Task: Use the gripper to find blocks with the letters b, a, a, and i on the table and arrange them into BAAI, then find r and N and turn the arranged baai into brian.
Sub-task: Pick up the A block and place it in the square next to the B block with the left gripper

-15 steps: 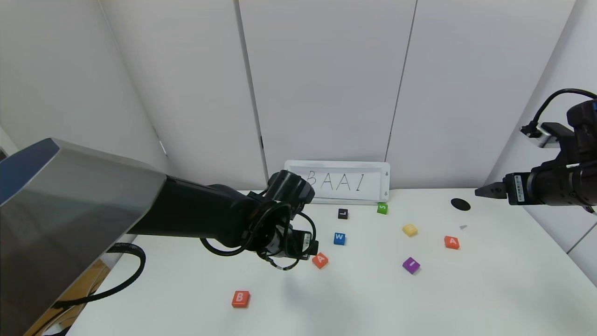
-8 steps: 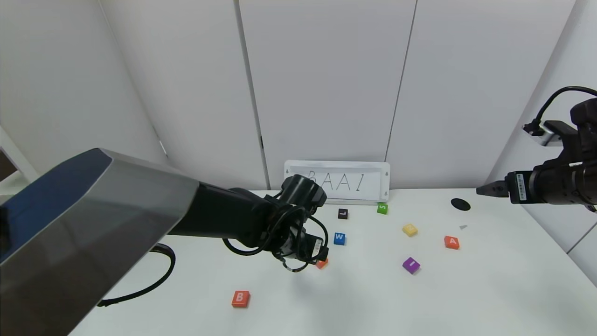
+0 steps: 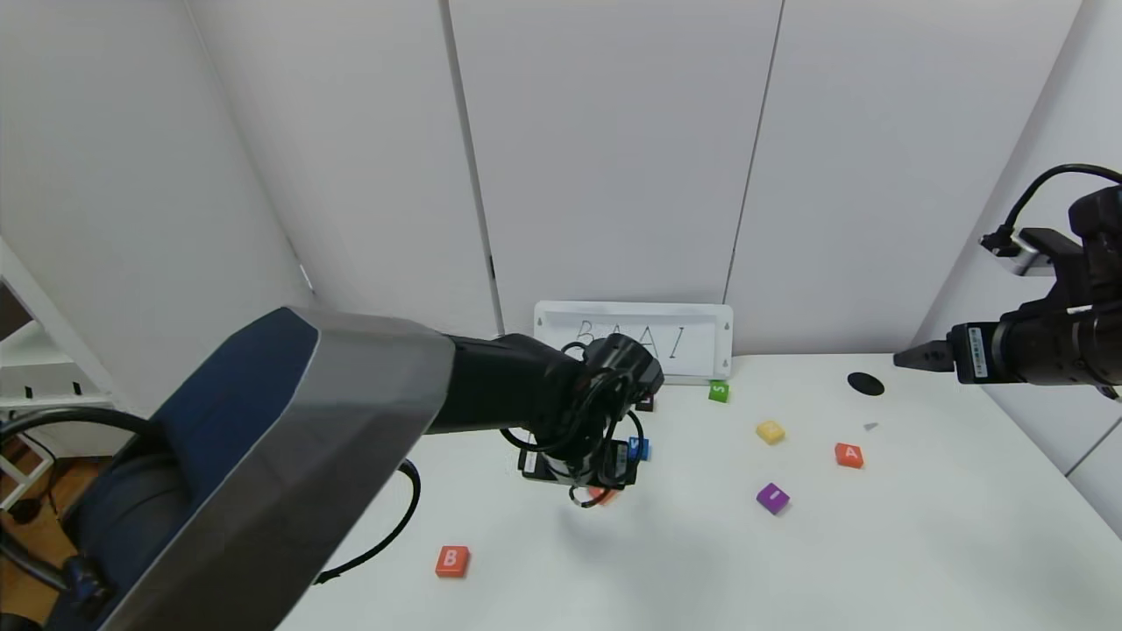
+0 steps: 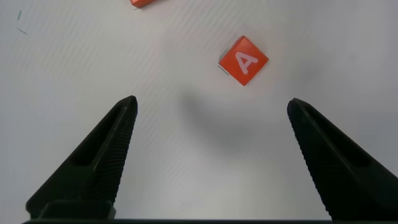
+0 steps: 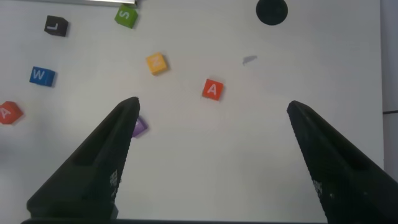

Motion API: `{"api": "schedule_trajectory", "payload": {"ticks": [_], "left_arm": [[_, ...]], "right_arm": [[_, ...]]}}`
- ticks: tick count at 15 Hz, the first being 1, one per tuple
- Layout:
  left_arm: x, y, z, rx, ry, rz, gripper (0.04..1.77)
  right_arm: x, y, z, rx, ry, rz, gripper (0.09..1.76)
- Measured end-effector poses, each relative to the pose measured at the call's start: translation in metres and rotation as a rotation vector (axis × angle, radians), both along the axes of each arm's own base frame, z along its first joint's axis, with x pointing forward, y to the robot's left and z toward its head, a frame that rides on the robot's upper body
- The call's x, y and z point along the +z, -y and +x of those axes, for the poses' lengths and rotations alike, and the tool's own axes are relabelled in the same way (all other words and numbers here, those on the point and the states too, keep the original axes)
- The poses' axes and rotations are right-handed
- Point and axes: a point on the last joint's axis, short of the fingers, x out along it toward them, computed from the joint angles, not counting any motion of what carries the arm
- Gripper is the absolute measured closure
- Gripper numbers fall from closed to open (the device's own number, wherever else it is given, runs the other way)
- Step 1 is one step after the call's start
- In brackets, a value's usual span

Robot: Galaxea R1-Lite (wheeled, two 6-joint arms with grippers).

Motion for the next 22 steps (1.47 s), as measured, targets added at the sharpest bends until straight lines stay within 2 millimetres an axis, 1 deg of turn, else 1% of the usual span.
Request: {"api": "schedule_trajectory", "payload": {"ticks": [4, 7, 14, 18, 22], "left_arm": [[-0.011, 0.019, 0.001, 0.057, 0.003, -0.018, 0.09], [-0.020, 0.026, 0.004, 0.102, 0.023, -0.015, 0.09], [-0.040, 0.030, 0.015, 0.181, 0.075, 0.018, 0.09], [-0.044, 0.032, 0.022, 0.188, 0.110, -0.012, 0.09], [-0.052, 0.031, 0.023, 0.199, 0.110, 0.022, 0.09]], "right_arm": [[0.000, 0.000, 0.000, 0.000, 0.000, 0.001, 0.14], [0.000, 0.000, 0.001, 0.000, -0.001, 0.002, 0.14], [0.000, 0.000, 0.001, 0.000, -0.001, 0.001, 0.14], [-0.001, 0.000, 0.001, 0.000, -0.002, 0.001, 0.14], [-0.001, 0.000, 0.001, 0.000, -0.003, 0.001, 0.14]]}}
